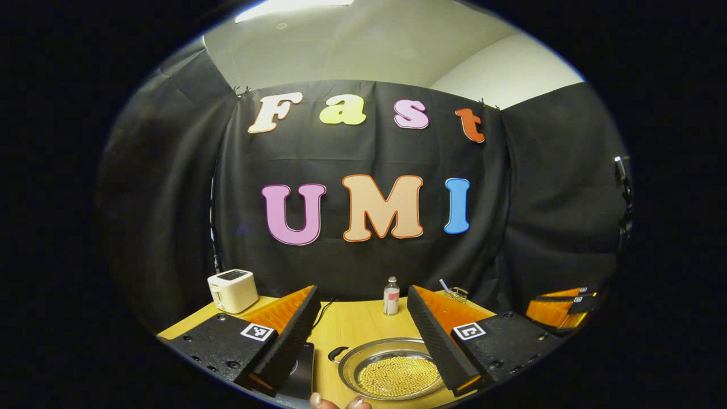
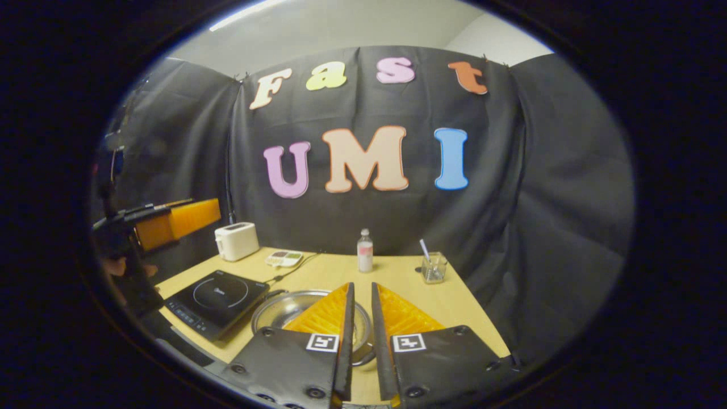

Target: First push the handle of the pot to place it horizontally, then grasp the pot with both hands and set it on the induction cooktop.

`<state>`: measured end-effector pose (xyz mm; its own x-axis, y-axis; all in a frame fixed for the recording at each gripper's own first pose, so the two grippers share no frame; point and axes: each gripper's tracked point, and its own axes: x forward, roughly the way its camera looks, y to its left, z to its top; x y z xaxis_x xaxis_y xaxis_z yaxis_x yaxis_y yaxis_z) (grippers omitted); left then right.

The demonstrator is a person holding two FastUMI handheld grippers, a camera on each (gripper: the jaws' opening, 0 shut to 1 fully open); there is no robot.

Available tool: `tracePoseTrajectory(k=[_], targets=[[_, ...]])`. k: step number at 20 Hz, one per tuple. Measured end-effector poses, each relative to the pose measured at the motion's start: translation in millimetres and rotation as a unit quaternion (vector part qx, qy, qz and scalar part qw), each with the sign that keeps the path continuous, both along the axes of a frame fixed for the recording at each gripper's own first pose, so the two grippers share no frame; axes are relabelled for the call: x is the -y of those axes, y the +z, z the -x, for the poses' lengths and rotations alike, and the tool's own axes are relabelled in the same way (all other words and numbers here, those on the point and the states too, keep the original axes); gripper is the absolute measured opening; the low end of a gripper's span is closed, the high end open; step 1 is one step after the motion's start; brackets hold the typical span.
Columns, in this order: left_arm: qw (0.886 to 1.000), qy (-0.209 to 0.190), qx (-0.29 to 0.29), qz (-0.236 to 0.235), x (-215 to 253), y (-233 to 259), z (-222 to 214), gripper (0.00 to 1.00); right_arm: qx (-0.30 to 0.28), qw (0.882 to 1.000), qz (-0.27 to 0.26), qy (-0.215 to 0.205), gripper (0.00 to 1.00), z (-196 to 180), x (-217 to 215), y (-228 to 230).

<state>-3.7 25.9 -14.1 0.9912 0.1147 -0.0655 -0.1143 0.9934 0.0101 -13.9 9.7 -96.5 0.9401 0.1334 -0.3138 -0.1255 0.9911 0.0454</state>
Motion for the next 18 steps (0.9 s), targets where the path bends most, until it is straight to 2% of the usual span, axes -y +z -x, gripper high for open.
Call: tracePoseTrajectory(k=[1, 2, 6, 7, 8, 10, 18], targets=[[1.0, 0.007, -0.001, 0.0, 1, 0, 2, 0.99, -0.009, 1.0, 0.013, -0.006, 0.2, 22, 6, 1], [1.0, 0.011, -0.004, -0.002, 3, -2, 4, 0.99, -0.019, 1.0, 0.012, 0.003, 0.03, 13, 9, -10], [1.0, 0.012, -0.024, -0.001, 9, -19, 10, 0.98, -0.106, 0.994, -0.019, 0.011, 0.03, 20, 6, -71], [0.999, 0.011, -0.032, 0.003, 9, -26, 10, 0.98, -0.121, 0.992, -0.026, 0.01, 0.07, 22, 3, -81], [0.999, 0.01, -0.038, 0.006, 7, -31, 9, 0.98, -0.133, 0.991, -0.03, 0.009, 0.02, 24, -1, -91], [0.999, 0.005, -0.045, 0.001, 3, -36, 7, 0.99, -0.16, 0.987, -0.032, 0.012, 0.03, 28, -11, -111], [0.999, -0.02, -0.047, -0.006, -7, -46, -12, 0.99, -0.272, 0.961, -0.054, -0.001, 0.03, 44, -34, -182]])
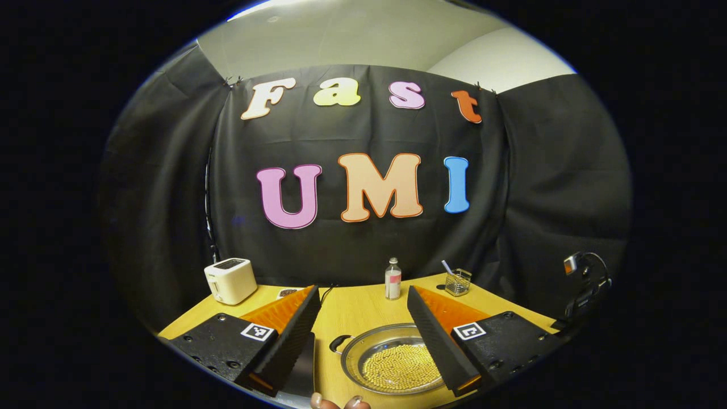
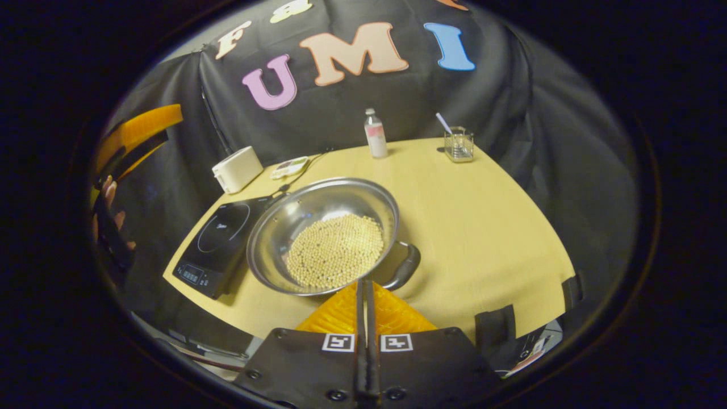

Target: First push the handle of the pot to place it horizontally, then grasp the pot with both hands and set it on the induction cooktop.

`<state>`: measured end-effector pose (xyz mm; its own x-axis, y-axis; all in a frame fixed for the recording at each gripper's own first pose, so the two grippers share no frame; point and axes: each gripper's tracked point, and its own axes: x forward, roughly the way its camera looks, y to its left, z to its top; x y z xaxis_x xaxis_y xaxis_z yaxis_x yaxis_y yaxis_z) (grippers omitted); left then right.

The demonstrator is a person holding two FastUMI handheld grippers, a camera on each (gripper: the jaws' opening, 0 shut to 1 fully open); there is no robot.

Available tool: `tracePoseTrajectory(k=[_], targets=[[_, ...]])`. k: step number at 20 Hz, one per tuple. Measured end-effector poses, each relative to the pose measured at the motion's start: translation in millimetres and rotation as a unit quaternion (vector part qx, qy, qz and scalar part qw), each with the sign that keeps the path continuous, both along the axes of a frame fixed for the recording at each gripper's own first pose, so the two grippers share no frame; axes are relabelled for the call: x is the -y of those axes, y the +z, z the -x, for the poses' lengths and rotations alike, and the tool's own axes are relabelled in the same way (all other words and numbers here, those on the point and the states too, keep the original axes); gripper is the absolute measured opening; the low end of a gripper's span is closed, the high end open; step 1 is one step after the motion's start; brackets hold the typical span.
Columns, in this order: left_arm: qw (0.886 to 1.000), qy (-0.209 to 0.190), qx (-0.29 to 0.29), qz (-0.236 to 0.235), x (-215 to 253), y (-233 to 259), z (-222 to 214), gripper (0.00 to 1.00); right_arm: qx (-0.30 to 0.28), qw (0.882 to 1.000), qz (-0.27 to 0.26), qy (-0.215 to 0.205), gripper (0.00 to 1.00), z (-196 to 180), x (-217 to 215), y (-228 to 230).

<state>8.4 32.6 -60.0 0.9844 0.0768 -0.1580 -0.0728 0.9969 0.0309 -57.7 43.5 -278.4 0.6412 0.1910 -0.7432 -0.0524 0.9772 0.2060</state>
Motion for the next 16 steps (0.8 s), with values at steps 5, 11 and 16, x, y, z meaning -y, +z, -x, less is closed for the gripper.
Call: tracePoseTrajectory(k=[5, 11, 16], targets=[[1.0, 0.012, -0.008, 0.007, -13, -6, -1, 0.99, -0.045, 0.999, 0.0, -0.001, 0.03, 7, -4, -28], [0.999, 0.038, -0.007, -0.006, -38, -4, 0, 0.99, -0.077, 0.997, 0.008, -0.012, 0.03, 2, 1, -52], [0.998, 0.061, -0.014, -0.007, -58, -7, 0, 0.99, -0.079, 0.996, 0.018, -0.026, 0.03, -14, 18, -56]])
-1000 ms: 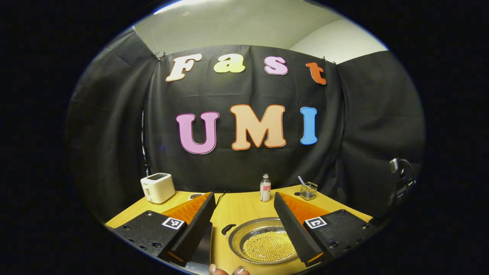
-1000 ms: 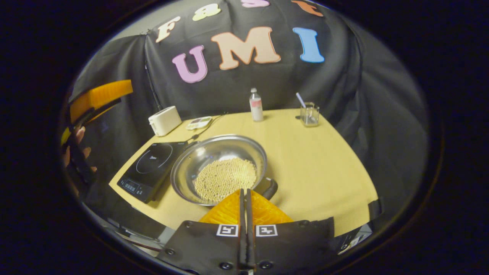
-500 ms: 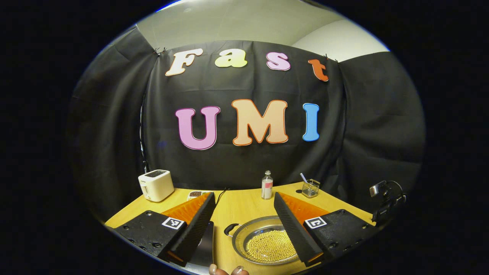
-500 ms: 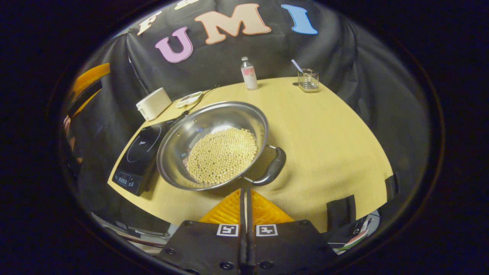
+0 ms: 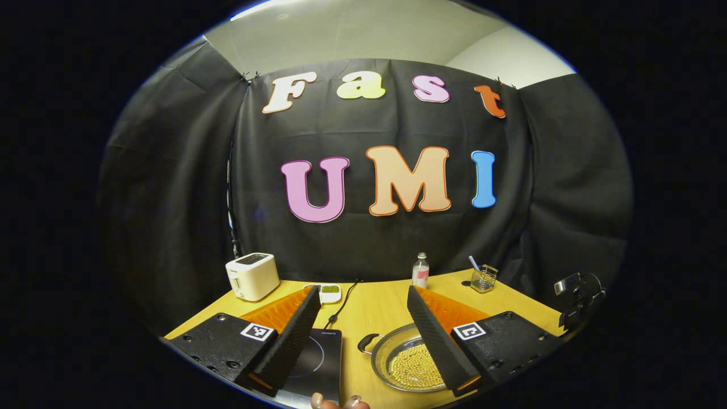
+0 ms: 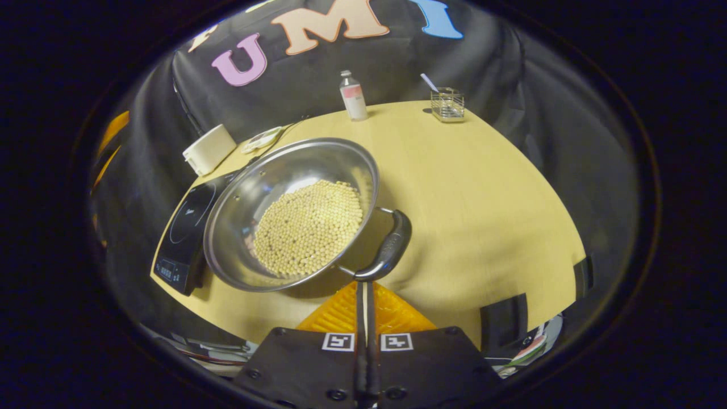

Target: First push the handle of the pot to place it horizontally, then grasp the pot with both hands and set it on the induction cooktop.

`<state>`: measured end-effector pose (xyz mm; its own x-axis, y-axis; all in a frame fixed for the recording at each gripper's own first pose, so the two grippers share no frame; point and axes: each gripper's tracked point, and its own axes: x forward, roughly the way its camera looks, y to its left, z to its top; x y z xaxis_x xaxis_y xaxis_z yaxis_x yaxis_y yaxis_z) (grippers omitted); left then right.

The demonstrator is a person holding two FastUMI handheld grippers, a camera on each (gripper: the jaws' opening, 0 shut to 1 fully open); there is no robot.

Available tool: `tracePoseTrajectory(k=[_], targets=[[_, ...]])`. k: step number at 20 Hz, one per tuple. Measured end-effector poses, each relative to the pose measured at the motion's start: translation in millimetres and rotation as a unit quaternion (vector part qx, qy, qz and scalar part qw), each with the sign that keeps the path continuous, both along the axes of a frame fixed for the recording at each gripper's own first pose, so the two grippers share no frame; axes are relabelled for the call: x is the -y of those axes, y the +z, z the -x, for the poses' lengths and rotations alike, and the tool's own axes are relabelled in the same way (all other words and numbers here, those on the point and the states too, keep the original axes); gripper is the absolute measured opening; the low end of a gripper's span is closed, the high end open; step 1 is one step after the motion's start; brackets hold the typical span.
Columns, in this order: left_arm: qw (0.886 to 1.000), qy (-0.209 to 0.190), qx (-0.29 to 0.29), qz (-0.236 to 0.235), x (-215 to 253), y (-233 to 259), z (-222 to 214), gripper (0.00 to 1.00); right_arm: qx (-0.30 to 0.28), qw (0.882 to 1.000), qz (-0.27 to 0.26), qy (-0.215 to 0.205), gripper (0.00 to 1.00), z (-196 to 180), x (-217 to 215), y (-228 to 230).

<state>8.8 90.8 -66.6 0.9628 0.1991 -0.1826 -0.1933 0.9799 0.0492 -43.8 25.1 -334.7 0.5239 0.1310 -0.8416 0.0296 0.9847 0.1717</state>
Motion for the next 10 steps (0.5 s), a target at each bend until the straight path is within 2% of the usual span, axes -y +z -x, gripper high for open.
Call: tracePoseTrajectory(k=[9, 10], targets=[[1.0, 0.016, -0.004, -0.009, -18, -4, -5, 0.99, 0.011, 0.999, 0.032, -0.008, 0.03, -42, 28, -7], [1.0, 0.017, -0.005, -0.008, -20, -5, -6, 0.99, 0.013, 0.999, 0.036, -0.007, 0.0, -47, 30, -7]])
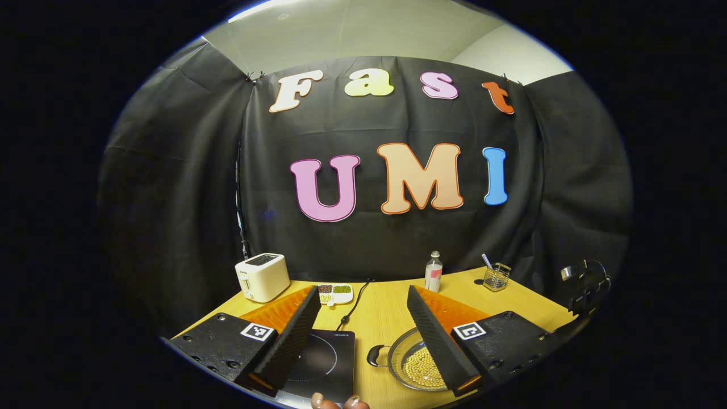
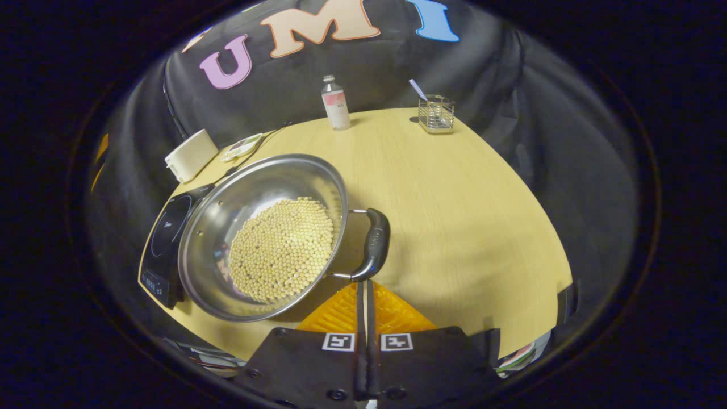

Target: First push the handle of the pot to place it horizontally, then grasp the pot with both hands and set it on the induction cooktop.

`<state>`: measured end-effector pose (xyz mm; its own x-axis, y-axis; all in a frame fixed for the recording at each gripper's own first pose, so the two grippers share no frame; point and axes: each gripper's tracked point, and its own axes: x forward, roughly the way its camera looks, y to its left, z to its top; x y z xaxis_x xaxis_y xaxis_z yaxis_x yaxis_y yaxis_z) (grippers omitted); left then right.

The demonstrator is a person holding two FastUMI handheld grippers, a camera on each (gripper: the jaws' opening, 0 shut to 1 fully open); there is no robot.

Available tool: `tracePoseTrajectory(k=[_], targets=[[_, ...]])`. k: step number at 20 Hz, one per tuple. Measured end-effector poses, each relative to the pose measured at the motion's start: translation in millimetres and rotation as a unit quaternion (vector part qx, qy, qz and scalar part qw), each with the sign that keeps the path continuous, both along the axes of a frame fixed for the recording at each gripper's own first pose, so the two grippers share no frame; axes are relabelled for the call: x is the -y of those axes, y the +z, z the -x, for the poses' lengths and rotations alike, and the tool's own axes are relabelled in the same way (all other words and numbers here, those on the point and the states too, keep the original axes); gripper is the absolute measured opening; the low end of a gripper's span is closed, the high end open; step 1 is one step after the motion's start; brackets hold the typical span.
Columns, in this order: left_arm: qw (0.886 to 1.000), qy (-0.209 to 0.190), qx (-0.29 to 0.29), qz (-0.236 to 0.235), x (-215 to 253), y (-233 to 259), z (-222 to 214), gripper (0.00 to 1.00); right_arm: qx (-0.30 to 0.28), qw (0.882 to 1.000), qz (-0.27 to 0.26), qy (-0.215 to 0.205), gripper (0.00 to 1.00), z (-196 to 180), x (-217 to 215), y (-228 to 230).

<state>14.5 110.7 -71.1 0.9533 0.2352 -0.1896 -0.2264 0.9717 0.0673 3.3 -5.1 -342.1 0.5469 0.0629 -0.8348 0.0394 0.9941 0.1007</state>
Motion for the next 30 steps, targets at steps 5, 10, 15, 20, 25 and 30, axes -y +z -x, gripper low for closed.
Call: tracePoseTrajectory(k=[5, 10, 15, 20, 25, 30], targets=[[1.0, 0.002, -0.008, 0.004, -5, -8, -5, 0.99, 0.007, 1.0, 0.008, -0.002, 0.03, -18, 6, -1], [1.0, 0.002, -0.013, 0.014, -4, -14, -11, 0.99, 0.008, 1.0, 0.009, -0.003, 0.03, -24, 8, -1], [1.0, 0.002, -0.02, 0.024, 0, -22, -14, 0.99, 0.015, 1.0, 0.01, -0.009, 0.03, -25, 15, 6], [0.999, 0.0, -0.023, 0.029, 3, -26, -16, 0.99, 0.053, 0.998, 0.012, -0.012, 0.03, -37, 18, 30], [0.999, -0.001, -0.031, 0.043, 3, -33, -15, 0.99, 0.058, 0.998, 0.008, 0.007, 0.41, -39, 9, 34], [0.998, -0.005, -0.04, 0.046, 0, -42, -16, 0.99, 0.055, 0.998, 0.0, 0.008, 1.0, -42, 3, 39]])
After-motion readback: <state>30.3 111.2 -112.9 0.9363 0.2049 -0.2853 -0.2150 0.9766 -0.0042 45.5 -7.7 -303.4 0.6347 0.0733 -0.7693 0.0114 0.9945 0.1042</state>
